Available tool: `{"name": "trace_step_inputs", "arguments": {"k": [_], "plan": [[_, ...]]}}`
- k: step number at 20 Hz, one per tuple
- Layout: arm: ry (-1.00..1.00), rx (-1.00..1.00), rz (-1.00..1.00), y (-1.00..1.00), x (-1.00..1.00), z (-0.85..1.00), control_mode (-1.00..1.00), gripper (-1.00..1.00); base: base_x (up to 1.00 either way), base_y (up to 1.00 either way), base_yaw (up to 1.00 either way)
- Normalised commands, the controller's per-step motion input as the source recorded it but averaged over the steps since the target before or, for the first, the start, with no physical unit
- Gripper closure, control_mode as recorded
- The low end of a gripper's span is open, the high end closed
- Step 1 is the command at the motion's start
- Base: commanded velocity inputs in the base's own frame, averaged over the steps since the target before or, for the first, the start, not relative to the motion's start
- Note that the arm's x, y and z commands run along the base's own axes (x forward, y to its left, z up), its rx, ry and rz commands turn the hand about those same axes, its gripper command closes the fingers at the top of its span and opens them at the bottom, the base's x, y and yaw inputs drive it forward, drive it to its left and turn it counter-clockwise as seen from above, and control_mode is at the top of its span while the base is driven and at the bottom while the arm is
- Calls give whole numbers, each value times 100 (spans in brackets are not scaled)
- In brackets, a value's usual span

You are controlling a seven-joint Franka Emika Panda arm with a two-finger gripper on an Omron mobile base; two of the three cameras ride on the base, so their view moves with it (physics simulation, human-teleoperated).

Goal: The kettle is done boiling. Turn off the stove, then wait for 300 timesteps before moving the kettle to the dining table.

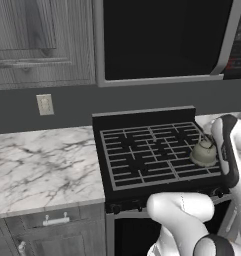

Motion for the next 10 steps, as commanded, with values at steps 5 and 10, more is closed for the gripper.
{"name": "trace_step_inputs", "arguments": {"k": [5, 10], "plan": [[7, -9, 4, -6, 26, -10, -100, -100, 0, 0, 0], [4, -6, 4, -6, 24, -23, -100, -100, 0, 0, 0]]}}
